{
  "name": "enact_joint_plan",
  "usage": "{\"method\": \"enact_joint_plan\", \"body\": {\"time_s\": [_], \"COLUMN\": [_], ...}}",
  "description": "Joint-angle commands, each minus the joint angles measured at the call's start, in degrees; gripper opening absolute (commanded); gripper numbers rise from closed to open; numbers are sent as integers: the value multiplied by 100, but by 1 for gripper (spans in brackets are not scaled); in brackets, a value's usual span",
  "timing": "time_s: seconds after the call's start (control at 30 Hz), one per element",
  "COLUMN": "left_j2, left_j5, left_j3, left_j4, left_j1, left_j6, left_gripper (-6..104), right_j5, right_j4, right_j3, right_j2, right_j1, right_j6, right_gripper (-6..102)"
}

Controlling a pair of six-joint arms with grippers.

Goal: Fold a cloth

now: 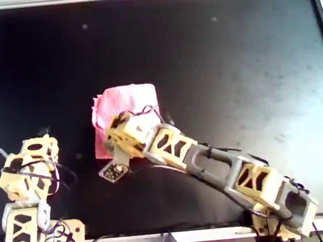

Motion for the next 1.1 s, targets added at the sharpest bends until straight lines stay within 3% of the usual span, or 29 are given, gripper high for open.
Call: {"method": "enact_joint_plan", "body": {"time_s": [0.0,0.27,0.5,0.57,0.83,1.07], "left_j2": [9,9,9,9,9,9], "left_j5": [-9,-9,-9,-9,-9,-9], "left_j3": [-70,-70,-70,-70,-70,-70], "left_j4": [9,9,9,9,9,9], "left_j1": [149,149,149,149,149,149], "left_j6": [9,9,9,9,9,18], "left_gripper": [51,51,51,51,51,51], "right_j5": [-44,-70,26,26,35,35], "right_j4": [88,70,176,202,1046,2065], "right_j3": [-510,-703,-949,-932,-826,-949], "right_j2": [9,-615,-527,-448,483,826], "right_j1": [35,35,18,18,-18,-35], "right_j6": [35,35,35,35,0,-70], "right_gripper": [0,4,42,49,42,42]}}
